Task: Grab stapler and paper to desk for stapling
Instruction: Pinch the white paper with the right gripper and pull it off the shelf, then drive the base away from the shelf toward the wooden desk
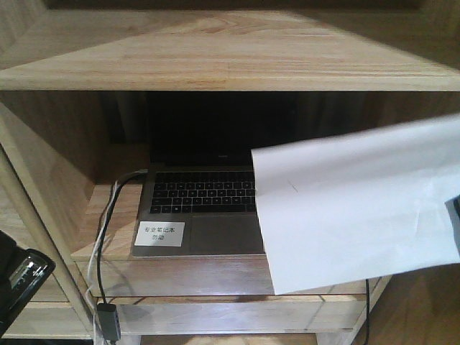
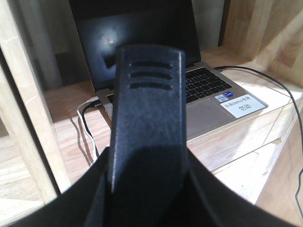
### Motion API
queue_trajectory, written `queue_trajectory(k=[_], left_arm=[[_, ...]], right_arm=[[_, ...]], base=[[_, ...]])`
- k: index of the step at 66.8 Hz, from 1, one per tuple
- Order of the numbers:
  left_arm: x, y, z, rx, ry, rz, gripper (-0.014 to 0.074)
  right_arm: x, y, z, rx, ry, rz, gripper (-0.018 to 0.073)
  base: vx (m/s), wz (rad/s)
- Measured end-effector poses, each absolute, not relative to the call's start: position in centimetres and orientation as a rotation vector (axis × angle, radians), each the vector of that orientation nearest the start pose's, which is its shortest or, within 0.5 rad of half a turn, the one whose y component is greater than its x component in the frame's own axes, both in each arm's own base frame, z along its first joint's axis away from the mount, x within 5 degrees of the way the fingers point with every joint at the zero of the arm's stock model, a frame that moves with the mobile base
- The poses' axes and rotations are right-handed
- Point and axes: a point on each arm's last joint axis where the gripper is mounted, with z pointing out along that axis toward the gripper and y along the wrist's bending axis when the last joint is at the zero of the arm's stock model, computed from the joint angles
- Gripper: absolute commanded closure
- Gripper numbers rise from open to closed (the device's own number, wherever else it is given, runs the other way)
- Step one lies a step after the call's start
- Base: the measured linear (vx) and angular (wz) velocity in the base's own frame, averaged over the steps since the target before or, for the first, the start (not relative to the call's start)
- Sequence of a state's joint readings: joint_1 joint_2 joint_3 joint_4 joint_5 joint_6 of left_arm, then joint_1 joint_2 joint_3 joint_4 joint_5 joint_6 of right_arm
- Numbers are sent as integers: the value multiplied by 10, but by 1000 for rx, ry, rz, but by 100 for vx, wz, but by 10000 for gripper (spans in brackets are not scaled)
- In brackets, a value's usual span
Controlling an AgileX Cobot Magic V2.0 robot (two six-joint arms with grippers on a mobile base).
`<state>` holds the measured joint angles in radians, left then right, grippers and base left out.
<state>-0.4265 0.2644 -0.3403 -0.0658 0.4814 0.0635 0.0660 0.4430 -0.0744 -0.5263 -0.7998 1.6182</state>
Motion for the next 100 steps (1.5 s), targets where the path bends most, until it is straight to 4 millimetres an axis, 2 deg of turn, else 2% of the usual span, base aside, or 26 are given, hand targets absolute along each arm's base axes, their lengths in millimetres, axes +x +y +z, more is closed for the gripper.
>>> queue_trajectory(k=[25,100], left_arm=[[61,-31,268,428,1852,-316,603],[61,-31,268,427,1851,-316,603]], right_arm=[[79,37,247,427,1253,1337,566],[79,37,248,422,1248,1340,566]], base=[[0,0],[0,0]])
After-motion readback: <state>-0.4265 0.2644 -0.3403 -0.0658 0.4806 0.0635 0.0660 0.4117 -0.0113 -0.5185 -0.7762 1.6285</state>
